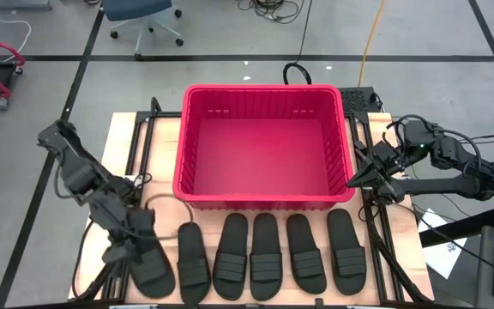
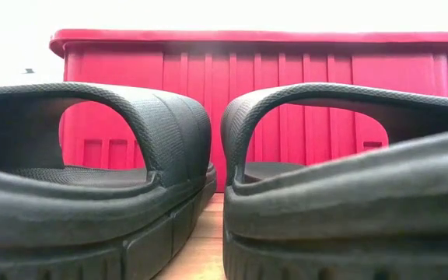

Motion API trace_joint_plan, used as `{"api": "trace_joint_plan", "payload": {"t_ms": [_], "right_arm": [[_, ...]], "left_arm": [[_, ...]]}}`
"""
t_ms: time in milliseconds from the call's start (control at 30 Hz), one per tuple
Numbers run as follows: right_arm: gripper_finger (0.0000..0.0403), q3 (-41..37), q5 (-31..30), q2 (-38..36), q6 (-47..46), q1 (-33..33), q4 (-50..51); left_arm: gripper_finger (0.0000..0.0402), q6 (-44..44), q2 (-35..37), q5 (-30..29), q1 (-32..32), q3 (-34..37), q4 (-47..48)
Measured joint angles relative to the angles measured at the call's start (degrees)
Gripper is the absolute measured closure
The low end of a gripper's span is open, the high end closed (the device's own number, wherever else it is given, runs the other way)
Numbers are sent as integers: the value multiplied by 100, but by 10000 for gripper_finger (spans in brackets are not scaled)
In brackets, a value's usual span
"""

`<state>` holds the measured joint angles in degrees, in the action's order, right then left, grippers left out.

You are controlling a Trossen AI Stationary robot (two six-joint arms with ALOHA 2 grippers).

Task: Pick and place slides into bin
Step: Put the black slide into the red bin

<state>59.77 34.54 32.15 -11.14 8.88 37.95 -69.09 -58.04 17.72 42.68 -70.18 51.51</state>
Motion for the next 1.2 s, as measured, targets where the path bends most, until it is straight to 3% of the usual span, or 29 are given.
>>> {"api": "trace_joint_plan", "payload": {"t_ms": [200, 367, 800, 1000, 1200], "right_arm": [[403, 0, 0, -1, 19, 0, 0], [403, 0, 0, 0, 28, 1, 0], [403, 0, -10, 0, 97, 1, 0], [403, 0, -17, -1, 300, 0, 0], [403, 0, -19, -1, 275, 0, 0]], "left_arm": [[401, 898, -2, -420, -744, -922, 1500], [401, 1666, -17, -446, -1555, -1428, 2204], [401, 4174, -447, -906, -3646, -1875, 2178], [401, 5565, -920, -1642, -4453, -1875, 2194], [401, 6938, -1469, -1609, -5195, -1870, 2154]]}}
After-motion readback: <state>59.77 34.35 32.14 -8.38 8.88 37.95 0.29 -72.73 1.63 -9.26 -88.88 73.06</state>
